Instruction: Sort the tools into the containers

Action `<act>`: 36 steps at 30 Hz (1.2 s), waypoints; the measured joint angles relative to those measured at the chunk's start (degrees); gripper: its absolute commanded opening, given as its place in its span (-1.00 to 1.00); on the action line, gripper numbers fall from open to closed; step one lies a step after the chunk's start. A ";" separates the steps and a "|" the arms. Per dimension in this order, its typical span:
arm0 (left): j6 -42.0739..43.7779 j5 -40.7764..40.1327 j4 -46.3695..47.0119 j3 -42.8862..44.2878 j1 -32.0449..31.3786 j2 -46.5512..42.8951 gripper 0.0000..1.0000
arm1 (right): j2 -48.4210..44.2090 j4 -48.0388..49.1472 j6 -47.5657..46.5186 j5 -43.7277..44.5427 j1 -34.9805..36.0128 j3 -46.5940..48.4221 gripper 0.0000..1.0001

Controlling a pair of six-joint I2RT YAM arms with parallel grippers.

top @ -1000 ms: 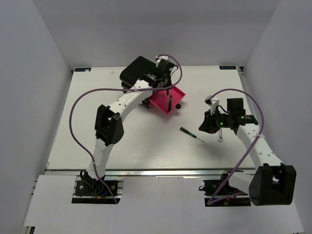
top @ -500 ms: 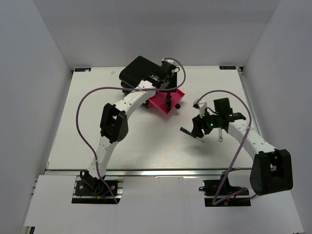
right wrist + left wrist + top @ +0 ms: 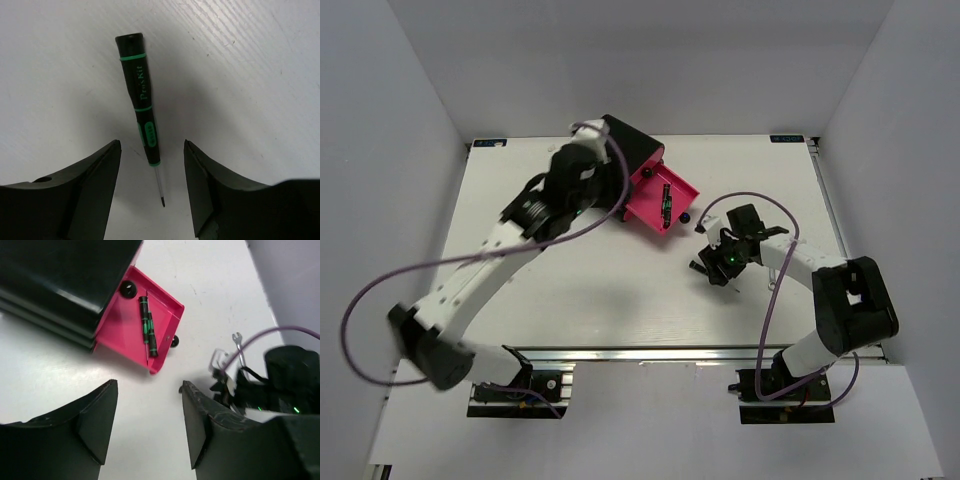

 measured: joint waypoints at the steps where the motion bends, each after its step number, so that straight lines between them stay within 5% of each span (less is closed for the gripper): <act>1: -0.63 -0.59 1.14 -4.02 0.02 -4.57 0.36 | 0.61 0.31 -0.02 0.50 0.37 0.24 0.12; 4: -3.41 -2.67 1.42 -13.49 0.28 -15.02 0.42 | 2.23 1.40 -0.13 1.53 1.77 0.50 -0.06; 10: -10.91 -6.54 -0.42 -27.76 0.42 -24.59 0.49 | 3.23 4.24 -0.11 3.52 3.78 0.63 -0.99; 18: -16.59 -9.92 -3.15 -32.59 0.42 -30.56 0.68 | 0.31 -1.66 -0.70 0.57 3.85 1.55 -1.00; 24: -16.74 -10.19 -3.17 -32.57 0.46 -26.27 0.78 | -1.88 -11.32 4.02 -8.98 3.82 20.31 -1.00; 36: -11.98 -10.82 -4.72 -21.81 2.25 -17.75 0.86 | 11.65 -2.27 37.73 -10.75 3.56 32.46 -1.00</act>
